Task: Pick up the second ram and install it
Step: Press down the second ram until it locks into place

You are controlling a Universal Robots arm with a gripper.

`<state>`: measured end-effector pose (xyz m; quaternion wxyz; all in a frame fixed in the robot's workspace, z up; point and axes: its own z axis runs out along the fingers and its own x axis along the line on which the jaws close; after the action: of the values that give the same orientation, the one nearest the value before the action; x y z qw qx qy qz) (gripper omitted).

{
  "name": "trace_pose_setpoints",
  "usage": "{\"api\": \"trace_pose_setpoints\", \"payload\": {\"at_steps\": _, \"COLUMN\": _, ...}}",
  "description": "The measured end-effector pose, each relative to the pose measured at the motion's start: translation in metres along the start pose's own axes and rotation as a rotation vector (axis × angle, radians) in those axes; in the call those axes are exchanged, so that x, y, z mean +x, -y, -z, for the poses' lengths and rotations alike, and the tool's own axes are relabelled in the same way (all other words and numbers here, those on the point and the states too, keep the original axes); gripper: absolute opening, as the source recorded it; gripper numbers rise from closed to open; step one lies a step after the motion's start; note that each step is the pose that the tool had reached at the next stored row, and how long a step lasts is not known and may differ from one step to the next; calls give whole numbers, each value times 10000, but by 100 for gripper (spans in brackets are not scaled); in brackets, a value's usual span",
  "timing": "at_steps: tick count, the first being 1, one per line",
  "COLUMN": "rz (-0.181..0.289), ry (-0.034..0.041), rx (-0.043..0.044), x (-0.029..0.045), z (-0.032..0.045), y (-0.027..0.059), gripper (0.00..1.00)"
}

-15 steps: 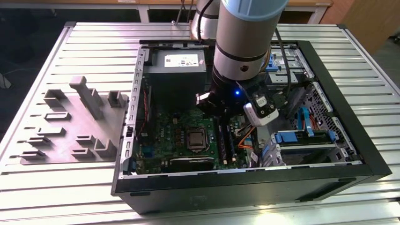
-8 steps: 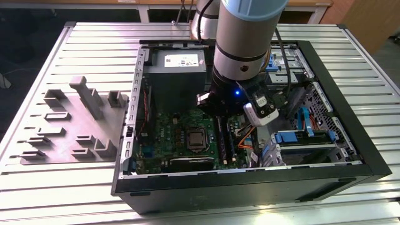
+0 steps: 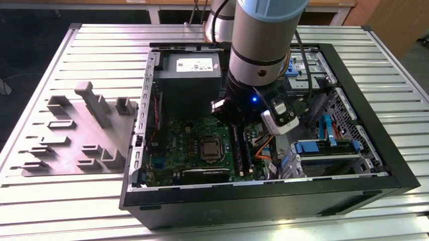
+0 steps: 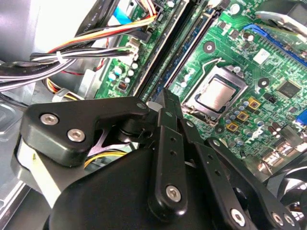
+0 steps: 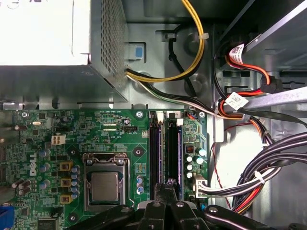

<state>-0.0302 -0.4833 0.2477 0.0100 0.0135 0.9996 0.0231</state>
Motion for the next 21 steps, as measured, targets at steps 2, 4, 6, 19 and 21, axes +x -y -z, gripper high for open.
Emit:
{"api": "trace_pose_setpoints", "payload": {"at_steps": 2, "rz": 0, "ry": 0, "rx": 0, "x": 0, "z": 0, "y": -2, "gripper": 10}}
{"api": "trace_pose_setpoints", "payload": {"at_steps": 4, "rz": -1, "ry": 0, "rx": -1, "x": 0, "z": 0, "y": -12, "gripper": 10}}
{"api": "trace_pose_setpoints", "payload": {"at_steps": 6, "rz": -1, "ry": 0, "rx": -1, "x": 1, "z": -1, "y": -28, "gripper": 10}}
{"api": "trace_pose_setpoints", "payload": {"at_steps": 19, "rz": -2, "ry": -2, "rx": -82, "x": 4, "z": -8, "y": -157, "gripper": 10}}
{"api": "trace_pose_setpoints", "payload": {"at_steps": 21, "rz": -2, "ry": -3, "rx": -121, "x": 4, "z": -9, "y": -167, "gripper": 10}}
